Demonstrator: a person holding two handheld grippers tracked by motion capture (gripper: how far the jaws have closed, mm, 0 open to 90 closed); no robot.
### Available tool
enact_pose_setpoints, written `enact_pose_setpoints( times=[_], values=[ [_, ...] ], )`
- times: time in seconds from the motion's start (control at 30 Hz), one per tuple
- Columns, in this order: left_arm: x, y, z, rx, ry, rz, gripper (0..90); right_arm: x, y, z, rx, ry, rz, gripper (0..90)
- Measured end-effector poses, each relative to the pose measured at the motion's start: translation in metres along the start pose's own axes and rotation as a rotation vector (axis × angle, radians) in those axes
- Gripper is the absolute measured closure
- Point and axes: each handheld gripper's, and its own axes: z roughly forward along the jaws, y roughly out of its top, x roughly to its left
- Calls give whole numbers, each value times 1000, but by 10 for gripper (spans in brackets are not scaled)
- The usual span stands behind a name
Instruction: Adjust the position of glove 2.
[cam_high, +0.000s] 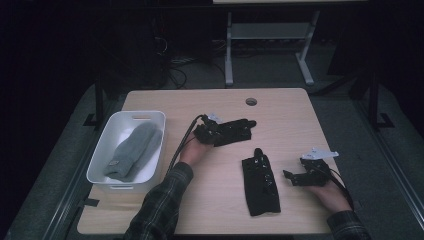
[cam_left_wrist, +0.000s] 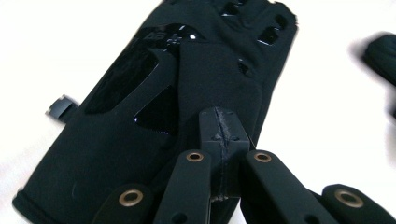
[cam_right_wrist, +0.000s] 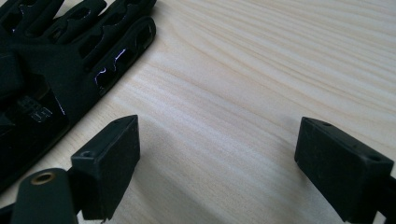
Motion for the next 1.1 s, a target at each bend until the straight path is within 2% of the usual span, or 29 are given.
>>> enact_pose_setpoints(
  times=[0.1,0.23,0.4,0.53,0.7,0.83,0.93,1.0,1.03,1.1],
  values=[
    [-11,-11,-9,0,-15,-7,896,0,0,0,-1,0,-3,139],
    [-24,-23,-21,27,-21,25,896,0,0,0,0,0,-3,139],
    [-41,-38,-33,28,-25,39,896,0,0,0,2,-1,-4,139],
    [-50,-50,-42,21,-28,48,896,0,0,0,2,-3,-3,139],
    [-60,-59,-51,40,-23,68,896,0,0,0,2,-3,-3,139],
    [-64,-65,-59,21,-3,77,895,0,0,0,2,-3,-3,139],
    [-63,-65,-71,-25,26,72,894,0,0,0,0,-5,-6,139],
    [-58,-62,-78,-59,62,58,895,0,0,0,0,-4,-7,139],
    [-53,-59,-79,-65,85,58,895,0,0,0,-1,-4,-7,138],
    [-46,-56,-78,-66,100,33,895,0,0,0,-1,-4,-7,138]
  ],
)
